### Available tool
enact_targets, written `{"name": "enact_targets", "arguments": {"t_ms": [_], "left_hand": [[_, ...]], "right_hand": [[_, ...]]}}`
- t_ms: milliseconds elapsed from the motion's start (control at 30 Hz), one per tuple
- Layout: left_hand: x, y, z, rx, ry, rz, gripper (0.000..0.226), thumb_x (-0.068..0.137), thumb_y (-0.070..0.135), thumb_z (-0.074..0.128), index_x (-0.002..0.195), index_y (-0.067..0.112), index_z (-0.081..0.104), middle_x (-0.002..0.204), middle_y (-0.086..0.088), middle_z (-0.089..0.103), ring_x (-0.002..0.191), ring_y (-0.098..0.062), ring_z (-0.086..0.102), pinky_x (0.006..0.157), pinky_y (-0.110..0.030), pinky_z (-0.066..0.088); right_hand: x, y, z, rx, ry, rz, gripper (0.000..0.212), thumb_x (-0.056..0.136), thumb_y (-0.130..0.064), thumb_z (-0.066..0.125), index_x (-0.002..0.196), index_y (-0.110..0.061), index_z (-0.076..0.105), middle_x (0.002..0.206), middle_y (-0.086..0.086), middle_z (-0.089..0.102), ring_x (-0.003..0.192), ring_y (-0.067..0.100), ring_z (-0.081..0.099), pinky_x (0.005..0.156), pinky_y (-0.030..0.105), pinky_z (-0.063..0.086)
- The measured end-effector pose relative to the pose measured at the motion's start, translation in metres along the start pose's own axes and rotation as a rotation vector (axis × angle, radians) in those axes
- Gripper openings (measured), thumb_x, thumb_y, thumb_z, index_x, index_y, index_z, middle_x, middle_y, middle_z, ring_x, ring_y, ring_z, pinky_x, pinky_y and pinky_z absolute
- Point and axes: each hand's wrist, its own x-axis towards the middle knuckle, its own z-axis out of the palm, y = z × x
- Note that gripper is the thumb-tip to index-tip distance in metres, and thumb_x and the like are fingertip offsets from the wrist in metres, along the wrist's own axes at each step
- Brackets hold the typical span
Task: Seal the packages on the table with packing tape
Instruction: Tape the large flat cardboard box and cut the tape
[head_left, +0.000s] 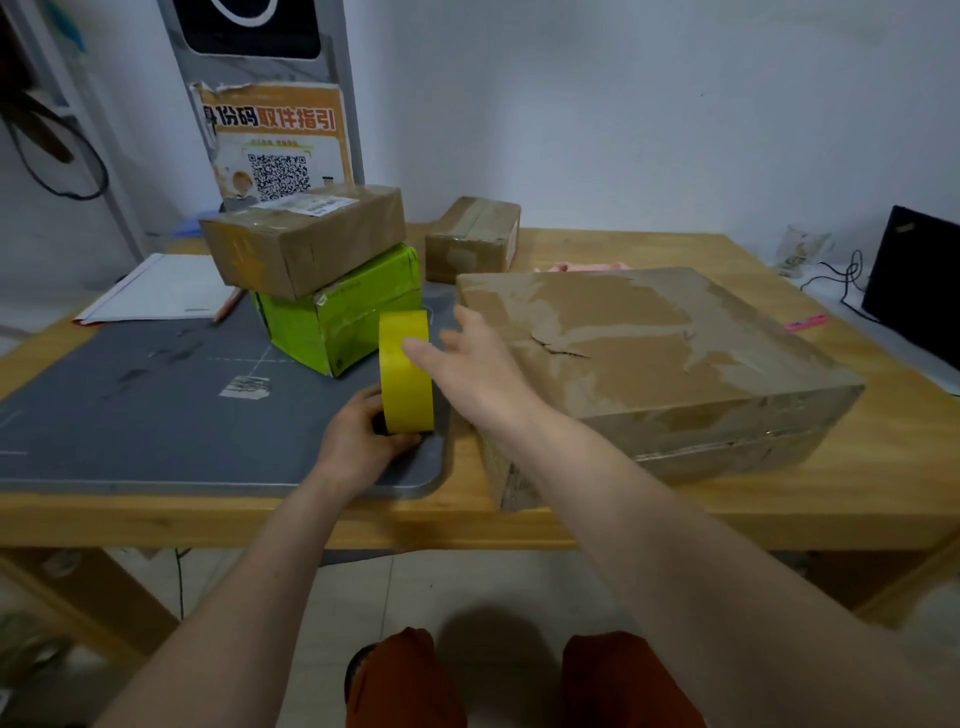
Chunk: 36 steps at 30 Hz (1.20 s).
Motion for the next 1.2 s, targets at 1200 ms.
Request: {"name": "enact_targets", "arguments": {"t_ms": [1200], "left_hand": [[-0.012, 0.158, -0.009, -0.92, -0.395, 0.136, 0.032, 0.089, -0.007, 0.047, 0.067, 0.008, 0.063, 0.06, -0.002, 0.062, 0.068, -0.017, 0.067, 0.093, -0.042, 0.054]], "right_hand": [[-0.021, -0.059, -0.106, 0.908, 0.437, -0.15, 0.028, 0.097, -0.028, 0.038, 0.072, -0.019, 0.049, 0.074, 0.015, 0.047, 0.07, 0.027, 0.045, 0.069, 0.031, 0.041]]}}
